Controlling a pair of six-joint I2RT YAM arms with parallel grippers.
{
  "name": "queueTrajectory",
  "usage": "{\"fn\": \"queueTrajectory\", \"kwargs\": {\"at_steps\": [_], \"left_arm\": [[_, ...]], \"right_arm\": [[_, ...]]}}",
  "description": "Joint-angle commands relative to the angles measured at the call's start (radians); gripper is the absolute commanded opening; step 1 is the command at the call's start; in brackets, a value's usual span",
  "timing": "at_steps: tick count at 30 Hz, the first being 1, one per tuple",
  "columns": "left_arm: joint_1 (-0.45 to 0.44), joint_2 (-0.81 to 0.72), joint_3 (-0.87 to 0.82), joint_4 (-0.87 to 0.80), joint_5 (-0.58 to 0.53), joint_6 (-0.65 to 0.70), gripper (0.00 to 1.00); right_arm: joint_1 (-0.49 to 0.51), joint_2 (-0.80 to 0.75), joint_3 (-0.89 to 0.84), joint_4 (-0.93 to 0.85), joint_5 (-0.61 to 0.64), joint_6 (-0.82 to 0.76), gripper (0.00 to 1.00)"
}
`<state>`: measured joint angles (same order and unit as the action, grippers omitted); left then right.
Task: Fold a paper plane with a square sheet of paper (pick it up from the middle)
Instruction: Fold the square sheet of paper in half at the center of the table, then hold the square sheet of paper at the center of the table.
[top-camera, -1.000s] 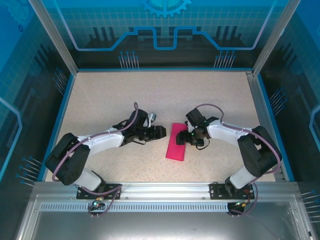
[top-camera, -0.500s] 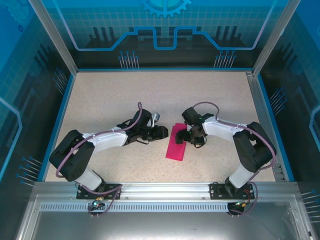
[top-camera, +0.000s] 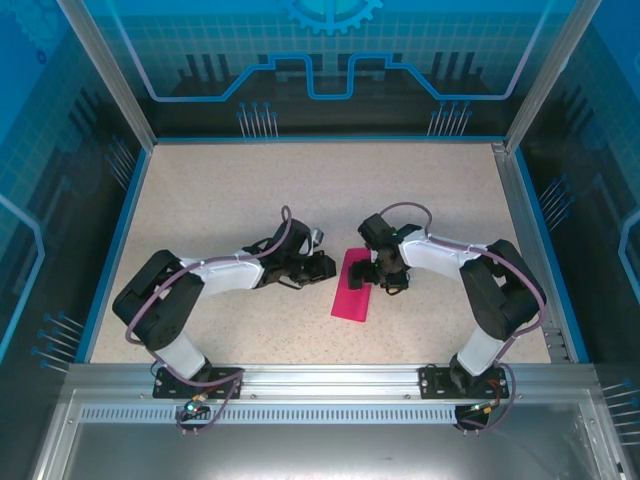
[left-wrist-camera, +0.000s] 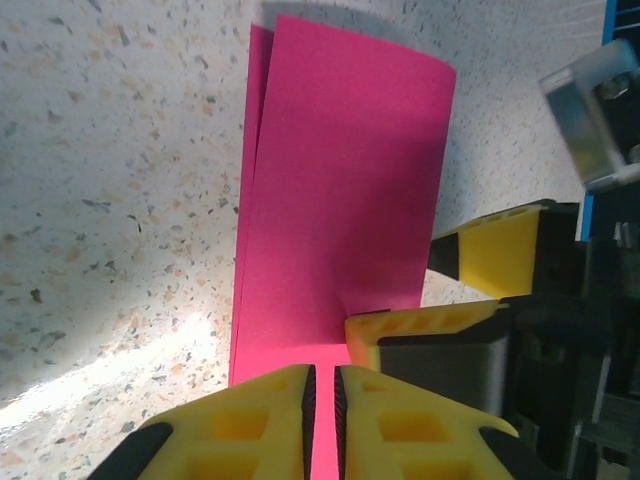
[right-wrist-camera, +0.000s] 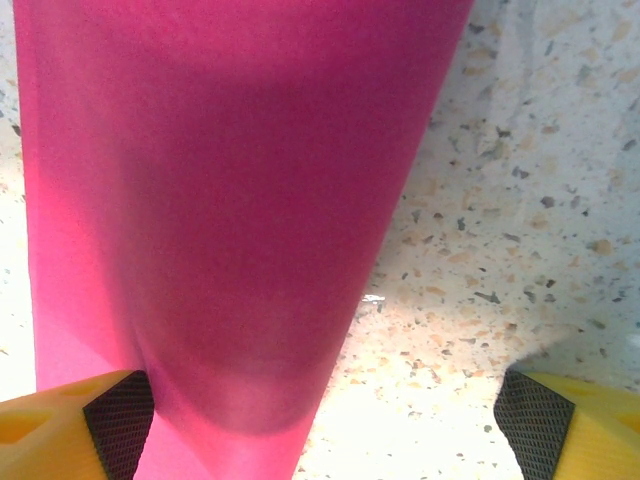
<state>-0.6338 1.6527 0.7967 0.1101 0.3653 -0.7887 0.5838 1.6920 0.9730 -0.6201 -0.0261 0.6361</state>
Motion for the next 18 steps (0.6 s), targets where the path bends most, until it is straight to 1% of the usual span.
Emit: {"fn": "queueTrajectory", "kwargs": {"at_steps": [1,6,8,18], "left_arm": [[-0.022,0.044,0.047,0.001,0.04,-0.025,0.17],[-0.047,0.109,0.093,-0.007,0.055,-0.021,0.16],[-0.054,0.125,0.1,-0.01,0.043,-0.026,0.16],[-0.058,0.189,0.11,-0.036,0.028,-0.033,0.16]], "right_arm": [[0.02,0.04,-0.007,0.039,-0.038,-0.001,0.94],[0.02,0.047,-0.005,0.037,-0.038,-0.001,0.95],[0.019,0.048,-0.01,0.04,-0.037,-0.001,0.95],[0.019,0.036,-0.017,0.062,-0.056,0.0,0.95]]}}
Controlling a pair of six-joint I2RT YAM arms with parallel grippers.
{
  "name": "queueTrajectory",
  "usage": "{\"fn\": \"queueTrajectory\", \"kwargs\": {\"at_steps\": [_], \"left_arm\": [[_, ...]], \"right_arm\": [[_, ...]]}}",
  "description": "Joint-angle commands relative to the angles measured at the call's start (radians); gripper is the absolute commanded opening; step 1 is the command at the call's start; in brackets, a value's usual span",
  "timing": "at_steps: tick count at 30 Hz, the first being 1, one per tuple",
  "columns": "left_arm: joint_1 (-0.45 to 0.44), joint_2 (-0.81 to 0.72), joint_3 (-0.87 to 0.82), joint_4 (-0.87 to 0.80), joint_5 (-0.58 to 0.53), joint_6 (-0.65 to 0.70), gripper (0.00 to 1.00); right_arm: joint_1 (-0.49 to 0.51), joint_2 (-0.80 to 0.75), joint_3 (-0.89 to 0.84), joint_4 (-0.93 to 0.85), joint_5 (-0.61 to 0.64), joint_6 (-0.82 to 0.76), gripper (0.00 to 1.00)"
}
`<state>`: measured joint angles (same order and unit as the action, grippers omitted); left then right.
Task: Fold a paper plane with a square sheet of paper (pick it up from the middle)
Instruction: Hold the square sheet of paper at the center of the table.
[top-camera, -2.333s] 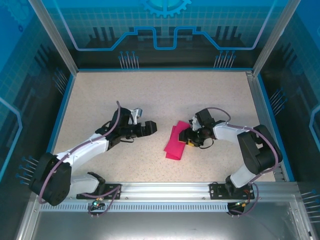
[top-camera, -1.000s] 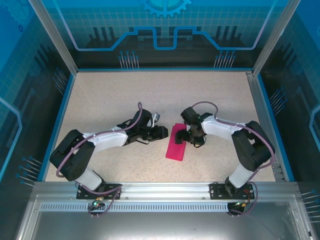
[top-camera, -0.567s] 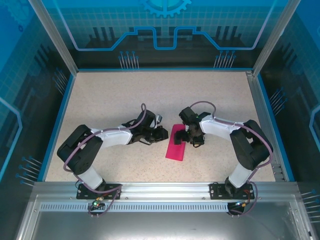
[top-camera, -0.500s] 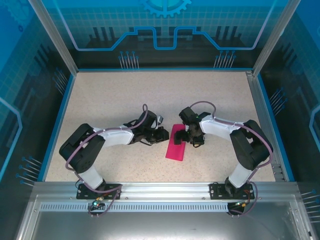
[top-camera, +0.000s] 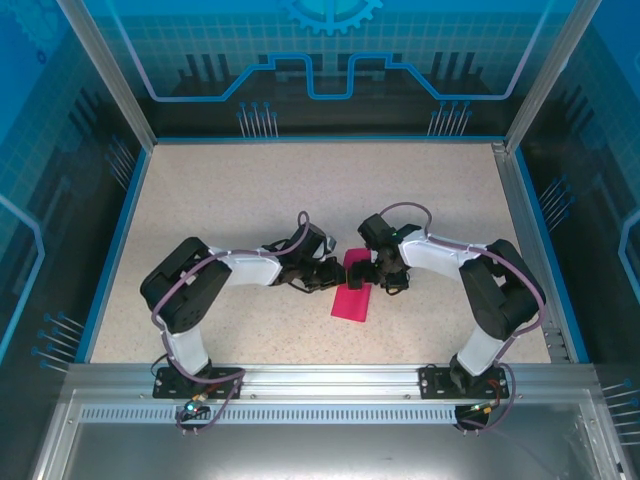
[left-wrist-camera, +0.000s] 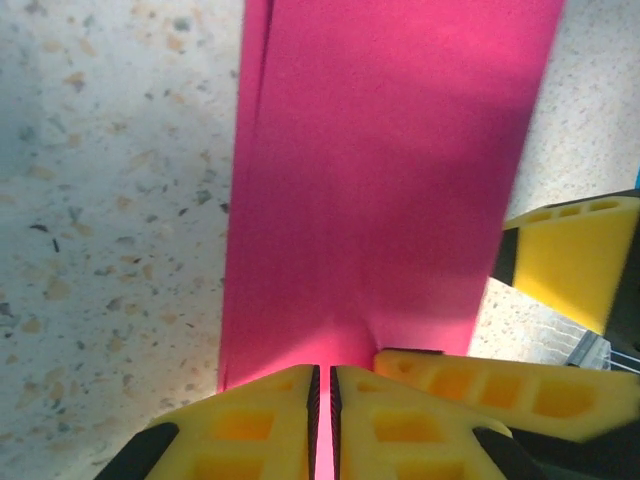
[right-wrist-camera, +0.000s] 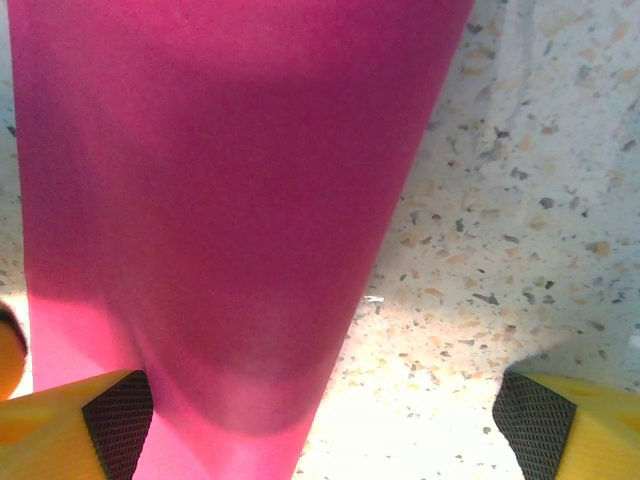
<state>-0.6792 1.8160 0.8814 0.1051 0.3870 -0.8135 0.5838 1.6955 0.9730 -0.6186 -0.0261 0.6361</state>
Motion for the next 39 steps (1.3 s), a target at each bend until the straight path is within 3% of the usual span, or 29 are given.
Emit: {"fn": "queueTrajectory", "kwargs": {"at_steps": [1,14,24,27,34,39], "left_arm": [[-0.013,0.035,0.028,-0.042,0.0,-0.011,0.15],[-0.016,0.04,0.026,-0.073,-0.034,-0.013,0.14],[-0.015,0.026,0.021,-0.071,-0.033,-0.015,0.15],[-0.015,-0.005,0.009,-0.054,-0.03,-0.015,0.17],[-0.016,-0.127,-0.027,-0.019,-0.059,-0.015,0.31],[-0.016,-0.194,-0.045,-0.086,-0.172,-0.03,0.32]], "right_arm": [[0.02,0.031,-0.017,0.063,-0.058,0.0,0.95],[-0.055,-0.1,-0.08,0.168,-0.158,0.045,0.94],[-0.072,-0.076,-0.088,0.143,-0.116,0.046,0.78],[-0.063,-0.055,-0.082,0.119,-0.091,0.03,0.74],[-0.056,0.006,-0.052,0.099,-0.062,0.017,0.73],[-0.044,0.032,-0.033,0.077,-0.048,0.002,0.75]]}}
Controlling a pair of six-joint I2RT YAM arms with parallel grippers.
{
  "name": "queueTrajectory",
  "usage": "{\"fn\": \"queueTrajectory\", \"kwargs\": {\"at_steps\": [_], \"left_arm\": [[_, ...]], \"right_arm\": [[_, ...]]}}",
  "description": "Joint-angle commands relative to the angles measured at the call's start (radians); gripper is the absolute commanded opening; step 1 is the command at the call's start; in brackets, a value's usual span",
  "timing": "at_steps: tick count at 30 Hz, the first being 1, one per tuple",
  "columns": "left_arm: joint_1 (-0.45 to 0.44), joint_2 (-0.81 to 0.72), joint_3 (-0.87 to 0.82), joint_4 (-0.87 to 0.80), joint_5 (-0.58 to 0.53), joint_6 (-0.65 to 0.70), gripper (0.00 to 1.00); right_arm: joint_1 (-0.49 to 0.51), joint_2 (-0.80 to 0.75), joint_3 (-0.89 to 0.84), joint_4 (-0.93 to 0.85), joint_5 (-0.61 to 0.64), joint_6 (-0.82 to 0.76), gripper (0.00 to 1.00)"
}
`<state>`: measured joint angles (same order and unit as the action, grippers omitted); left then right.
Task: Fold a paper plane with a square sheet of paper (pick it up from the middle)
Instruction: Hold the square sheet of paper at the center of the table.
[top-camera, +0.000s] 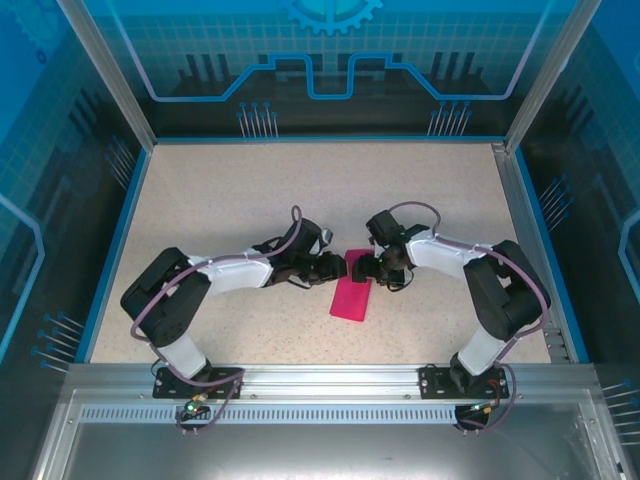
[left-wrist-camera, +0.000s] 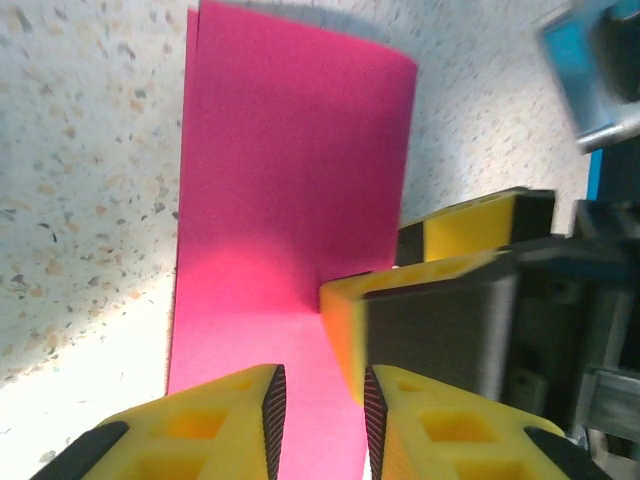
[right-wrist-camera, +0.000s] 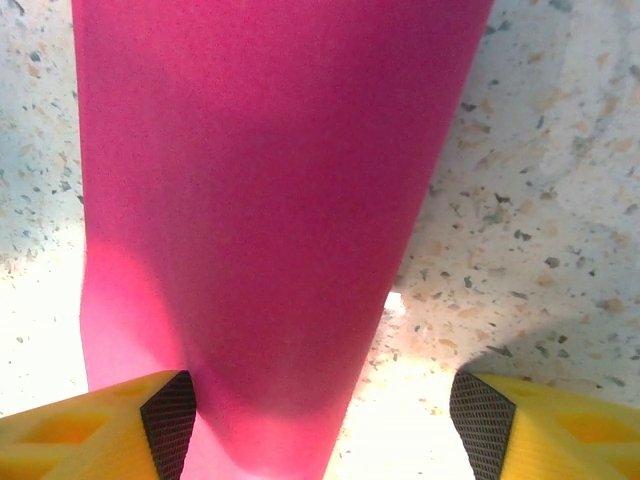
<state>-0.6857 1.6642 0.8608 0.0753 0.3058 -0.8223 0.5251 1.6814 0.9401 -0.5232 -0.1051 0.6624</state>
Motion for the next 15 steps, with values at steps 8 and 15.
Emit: {"fn": "queueTrajectory", "kwargs": {"at_steps": [8,15], "left_arm": [[-0.008,-0.06,-0.035,-0.097,-0.16,-0.051,0.31],[-0.009,-0.038,-0.021,-0.096,-0.137,-0.043,0.3]], "right_arm": [[0.018,0.051,0.005,-0.047,0.071,-0.021,0.77],[0.019,0.069,0.006,-0.062,0.096,0.0,0.76]]}}
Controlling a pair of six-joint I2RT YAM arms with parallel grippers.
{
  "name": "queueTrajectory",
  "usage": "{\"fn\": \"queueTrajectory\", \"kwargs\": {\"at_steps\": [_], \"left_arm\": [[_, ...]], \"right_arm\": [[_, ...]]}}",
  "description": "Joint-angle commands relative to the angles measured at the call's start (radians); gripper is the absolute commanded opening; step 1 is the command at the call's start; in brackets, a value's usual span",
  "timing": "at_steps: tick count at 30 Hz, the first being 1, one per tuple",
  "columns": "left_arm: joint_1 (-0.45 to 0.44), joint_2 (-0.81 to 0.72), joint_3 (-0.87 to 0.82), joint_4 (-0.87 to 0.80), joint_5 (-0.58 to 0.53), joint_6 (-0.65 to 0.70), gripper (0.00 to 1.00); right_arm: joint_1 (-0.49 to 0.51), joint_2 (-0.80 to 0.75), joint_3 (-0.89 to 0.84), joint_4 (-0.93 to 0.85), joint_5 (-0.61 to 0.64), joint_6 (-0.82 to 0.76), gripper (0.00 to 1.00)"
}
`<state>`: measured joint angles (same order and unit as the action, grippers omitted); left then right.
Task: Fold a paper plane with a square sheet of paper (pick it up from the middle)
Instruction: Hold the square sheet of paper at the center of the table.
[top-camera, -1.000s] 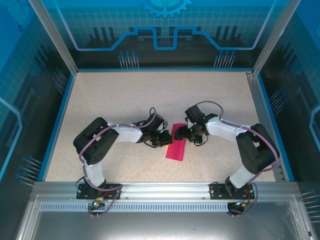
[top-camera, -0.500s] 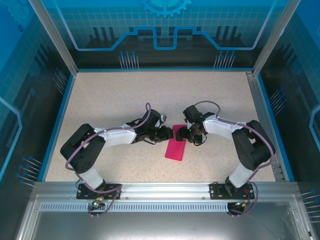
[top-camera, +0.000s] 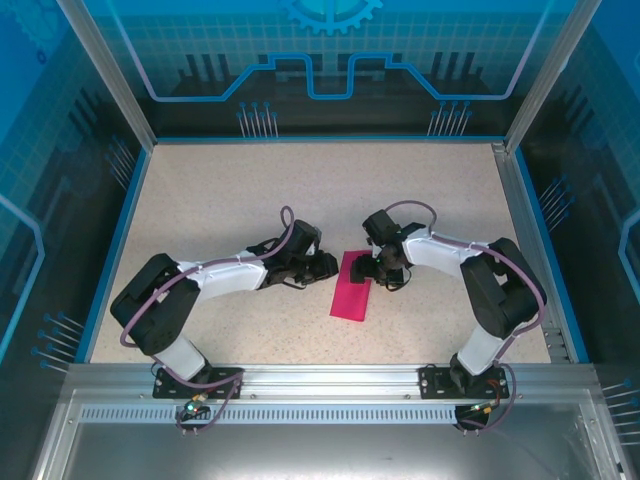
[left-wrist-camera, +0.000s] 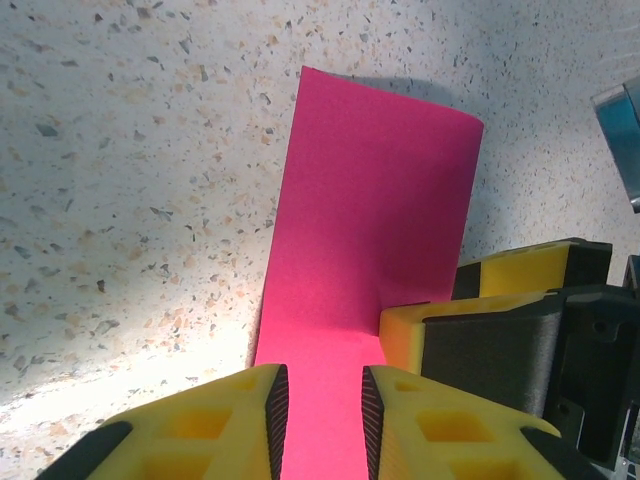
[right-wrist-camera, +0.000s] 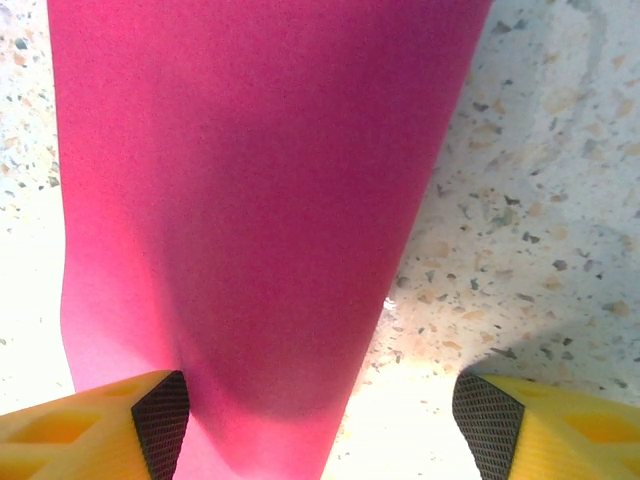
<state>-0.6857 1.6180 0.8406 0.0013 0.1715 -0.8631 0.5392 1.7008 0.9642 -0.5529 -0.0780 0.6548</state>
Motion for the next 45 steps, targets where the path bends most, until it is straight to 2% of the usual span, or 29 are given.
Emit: {"fn": "queueTrajectory", "kwargs": {"at_steps": [1,26,36,45], "left_arm": [[-0.008,0.01,0.0,-0.022,0.0,-0.002,0.3],[-0.009,0.053,0.009,0.018,0.066,-0.002,0.25],[-0.012,0.161,0.073,0.077,0.184,-0.012,0.23],[-0.018,0.226,0.113,0.07,0.187,-0.024,0.22]], "right_arm": [[0.005,0.047,-0.021,-0.029,0.066,0.008,0.76],[-0.002,0.061,-0.031,-0.022,0.073,-0.003,0.71],[0.0,0.082,-0.034,-0.021,0.079,-0.006,0.72],[0.003,0.085,-0.041,-0.015,0.08,-0.001,0.72]]}}
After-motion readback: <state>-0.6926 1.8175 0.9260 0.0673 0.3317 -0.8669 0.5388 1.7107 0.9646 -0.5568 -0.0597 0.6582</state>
